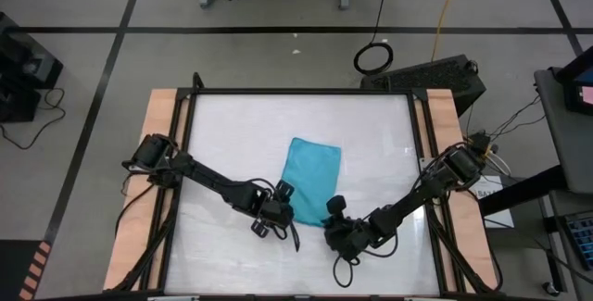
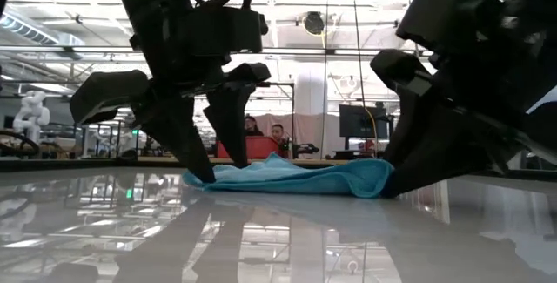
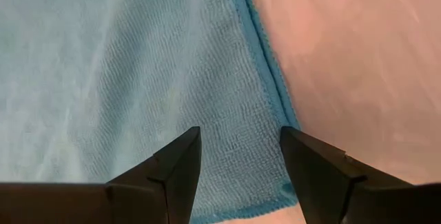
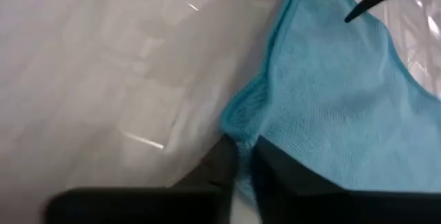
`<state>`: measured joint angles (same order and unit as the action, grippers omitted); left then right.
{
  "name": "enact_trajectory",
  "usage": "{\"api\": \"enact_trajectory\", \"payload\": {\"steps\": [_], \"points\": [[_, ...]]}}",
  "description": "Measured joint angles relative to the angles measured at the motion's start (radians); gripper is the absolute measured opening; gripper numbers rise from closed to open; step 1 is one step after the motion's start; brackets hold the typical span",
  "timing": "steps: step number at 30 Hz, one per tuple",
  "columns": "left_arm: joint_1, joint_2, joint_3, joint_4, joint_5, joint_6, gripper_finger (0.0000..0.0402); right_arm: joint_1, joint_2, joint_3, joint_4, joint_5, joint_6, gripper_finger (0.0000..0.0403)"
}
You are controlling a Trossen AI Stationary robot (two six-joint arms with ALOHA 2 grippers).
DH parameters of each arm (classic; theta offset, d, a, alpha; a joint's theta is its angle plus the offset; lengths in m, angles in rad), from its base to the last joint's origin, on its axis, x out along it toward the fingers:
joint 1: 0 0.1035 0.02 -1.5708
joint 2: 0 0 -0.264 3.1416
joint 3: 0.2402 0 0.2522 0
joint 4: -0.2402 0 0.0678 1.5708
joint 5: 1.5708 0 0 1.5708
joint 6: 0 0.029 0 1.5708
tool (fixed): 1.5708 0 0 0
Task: Roll towel
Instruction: Roll the blue microfiber towel
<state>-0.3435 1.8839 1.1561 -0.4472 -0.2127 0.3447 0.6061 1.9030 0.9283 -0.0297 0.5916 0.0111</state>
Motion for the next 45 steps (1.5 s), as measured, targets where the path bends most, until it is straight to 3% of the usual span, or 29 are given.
{"api": "enact_trajectory", "payload": {"steps": [8, 12, 19, 26, 37, 43, 45], "points": [[-0.018, 0.000, 0.000, -0.017, 0.005, 0.000, 0.0208, 0.039, -0.030, 0.000, 0.006, 0.028, 0.195, 0.0003], [-0.032, -0.001, 0.000, -0.010, 0.062, -0.027, 0.0208, 0.045, -0.084, 0.000, -0.003, 0.052, 0.269, 0.0001], [-0.032, -0.001, 0.000, 0.069, 0.094, -0.091, 0.0208, 0.040, -0.167, 0.000, -0.020, 0.066, 0.319, 0.0001], [-0.051, -0.001, 0.002, 0.099, 0.097, -0.150, 0.0208, 0.012, -0.214, 0.000, -0.151, 0.069, 0.477, 0.0000], [-0.113, 0.000, 0.001, 0.191, -0.011, -0.297, 0.0208, -0.012, -0.214, 0.000, -0.234, 0.061, 0.611, 0.0000], [-0.149, 0.000, 0.001, 0.268, -0.132, -0.496, 0.0208, -0.019, -0.214, 0.000, -0.238, 0.061, 0.633, 0.0000], [-0.174, 0.007, 0.001, 0.279, -0.217, -0.543, 0.0208, -0.019, -0.214, 0.000, -0.237, 0.062, 0.633, 0.0000]]}}
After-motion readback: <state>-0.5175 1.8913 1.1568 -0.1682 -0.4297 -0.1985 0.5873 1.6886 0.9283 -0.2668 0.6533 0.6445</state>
